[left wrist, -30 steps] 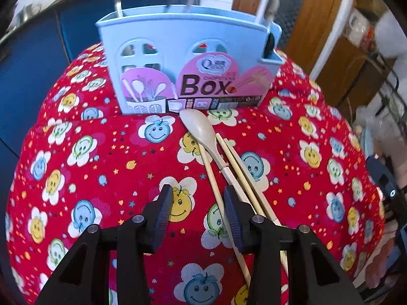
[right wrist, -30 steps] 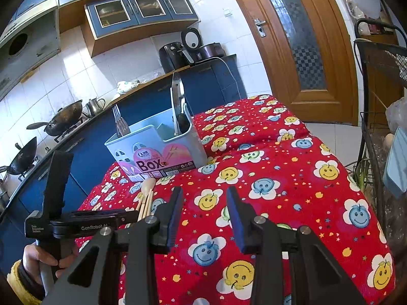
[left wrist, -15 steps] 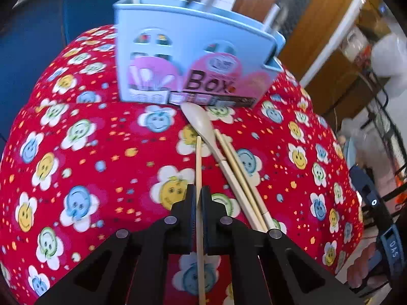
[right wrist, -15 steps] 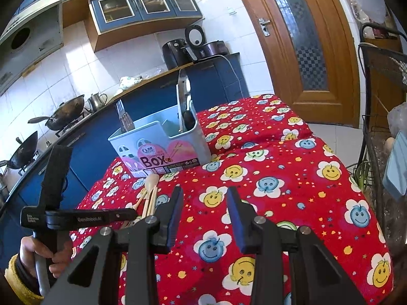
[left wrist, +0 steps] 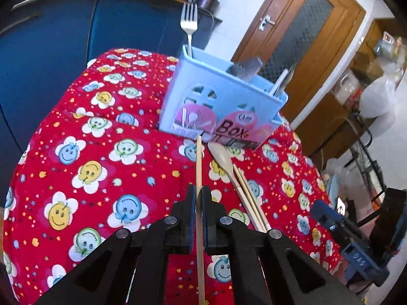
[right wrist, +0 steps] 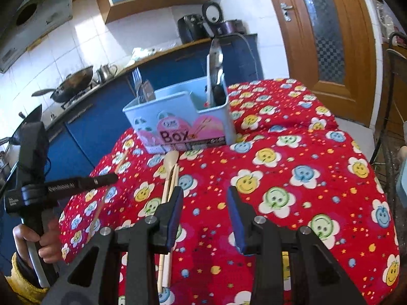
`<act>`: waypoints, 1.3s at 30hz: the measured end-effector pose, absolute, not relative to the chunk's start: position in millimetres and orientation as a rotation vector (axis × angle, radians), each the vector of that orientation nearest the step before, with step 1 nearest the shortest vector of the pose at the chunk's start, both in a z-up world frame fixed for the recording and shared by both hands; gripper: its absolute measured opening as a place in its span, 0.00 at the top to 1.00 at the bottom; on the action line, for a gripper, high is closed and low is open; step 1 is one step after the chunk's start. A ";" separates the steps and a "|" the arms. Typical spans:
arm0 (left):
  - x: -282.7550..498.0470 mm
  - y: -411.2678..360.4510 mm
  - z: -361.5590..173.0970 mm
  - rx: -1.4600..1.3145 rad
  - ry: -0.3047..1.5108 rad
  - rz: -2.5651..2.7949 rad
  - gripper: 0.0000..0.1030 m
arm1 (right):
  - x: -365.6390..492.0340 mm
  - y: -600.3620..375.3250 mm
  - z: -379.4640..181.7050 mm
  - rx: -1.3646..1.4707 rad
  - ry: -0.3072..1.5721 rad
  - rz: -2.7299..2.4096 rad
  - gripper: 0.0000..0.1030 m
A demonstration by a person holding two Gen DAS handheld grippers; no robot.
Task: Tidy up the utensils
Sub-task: 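Close the left tool on a wooden chopstick and lift it, then carry the chopstick toward the caddy with the left tool while the right tool grasps a white chopstick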
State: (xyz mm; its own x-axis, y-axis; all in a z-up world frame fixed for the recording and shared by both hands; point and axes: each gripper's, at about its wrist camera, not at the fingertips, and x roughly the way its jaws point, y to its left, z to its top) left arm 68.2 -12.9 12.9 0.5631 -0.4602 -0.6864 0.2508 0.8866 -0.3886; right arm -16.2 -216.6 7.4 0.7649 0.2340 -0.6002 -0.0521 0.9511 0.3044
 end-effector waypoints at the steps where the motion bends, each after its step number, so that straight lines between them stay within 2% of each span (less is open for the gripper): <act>1: 67.5 -10.9 13.9 -0.267 0.873 -0.426 0.96 | -15.0 -215.3 7.3 0.275 0.696 0.160 0.63; 14: 63.1 10.4 19.0 -0.323 0.815 -0.427 0.96 | 0.6 -195.7 -1.5 0.199 0.865 0.226 0.64; 19: 60.7 14.2 20.8 -0.321 0.792 -0.432 0.96 | 4.2 -184.6 -4.1 0.168 0.909 0.259 0.67; 27: 57.5 17.9 21.9 -0.323 0.764 -0.437 0.96 | 14.1 -167.0 -7.9 0.071 0.972 0.254 0.80; 39: 55.1 22.5 19.8 -0.325 0.752 -0.441 0.96 | 38.9 -160.4 -14.5 0.038 1.090 0.240 0.83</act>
State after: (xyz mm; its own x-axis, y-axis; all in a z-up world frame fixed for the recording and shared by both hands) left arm 55.1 22.5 19.8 0.6468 -0.4935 -0.5815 0.2660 0.8605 -0.4344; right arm 38.9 -160.4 -14.5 0.4389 0.2117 -0.8732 -0.1747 0.9734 0.1482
